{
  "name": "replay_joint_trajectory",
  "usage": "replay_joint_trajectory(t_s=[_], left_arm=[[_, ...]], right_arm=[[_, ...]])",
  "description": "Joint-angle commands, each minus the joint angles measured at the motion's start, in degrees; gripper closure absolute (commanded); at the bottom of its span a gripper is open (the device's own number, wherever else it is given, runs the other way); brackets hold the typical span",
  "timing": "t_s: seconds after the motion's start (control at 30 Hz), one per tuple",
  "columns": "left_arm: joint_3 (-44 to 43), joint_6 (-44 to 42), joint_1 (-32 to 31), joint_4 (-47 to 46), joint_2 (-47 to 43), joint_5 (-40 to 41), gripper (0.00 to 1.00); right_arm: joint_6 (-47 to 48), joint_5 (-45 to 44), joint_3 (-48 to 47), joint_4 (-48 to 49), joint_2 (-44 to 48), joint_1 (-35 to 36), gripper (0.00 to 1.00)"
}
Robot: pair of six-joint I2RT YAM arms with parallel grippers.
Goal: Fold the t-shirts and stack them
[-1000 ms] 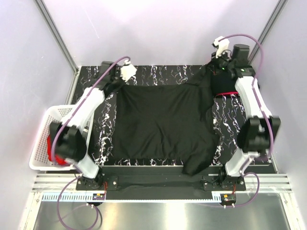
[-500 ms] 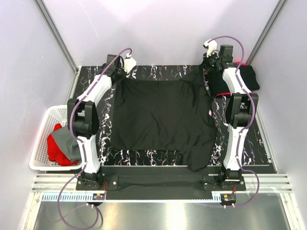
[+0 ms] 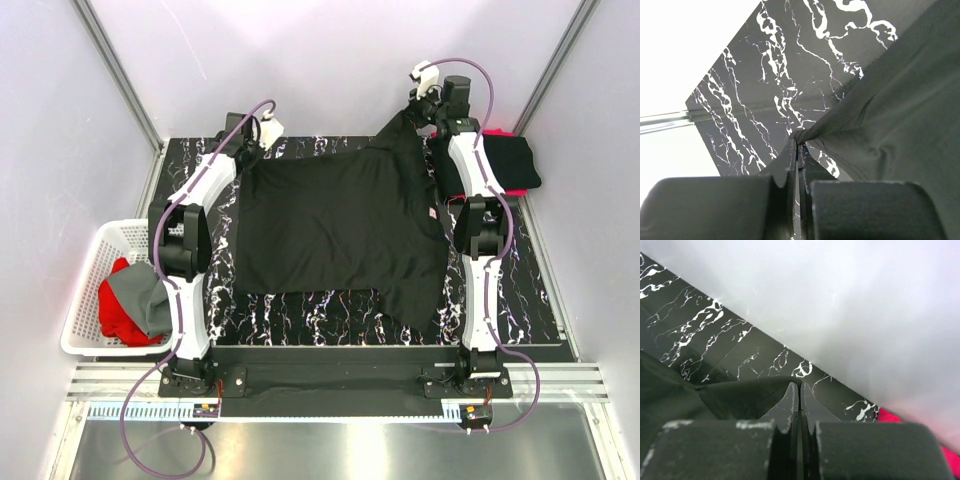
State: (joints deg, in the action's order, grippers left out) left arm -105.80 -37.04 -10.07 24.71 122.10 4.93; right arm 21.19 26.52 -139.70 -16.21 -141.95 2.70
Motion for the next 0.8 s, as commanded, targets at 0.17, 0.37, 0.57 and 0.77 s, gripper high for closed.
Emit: replay_joint_trajectory(t_s=[0.17,0.37,0.57,0.77], left_arm=[[-4.24,0.12,0.22,-4.67,-0.29,1.4,1.0],[-4.33,0.04,-1.18,-3.8,-0.99,0.26,1.0],[-0.47,0.12,-1.45,-3.0,-3.71,-0.88,1.0],[2.61,0.12,-1.54,-2.82,-5.12,-0.27,1.0]], right_arm=[[2.09,-3.14,1.17,0.47,1.66,0.11,1.0],[5.79,-5.69,9.26,0.56,5.71,-0.06,1.0],[5.79,-4.46,14.1,0.65,8.88,-2.0,1.0],[6.93,-3.85,18.76,0.91,12.31,-2.35,1.0]])
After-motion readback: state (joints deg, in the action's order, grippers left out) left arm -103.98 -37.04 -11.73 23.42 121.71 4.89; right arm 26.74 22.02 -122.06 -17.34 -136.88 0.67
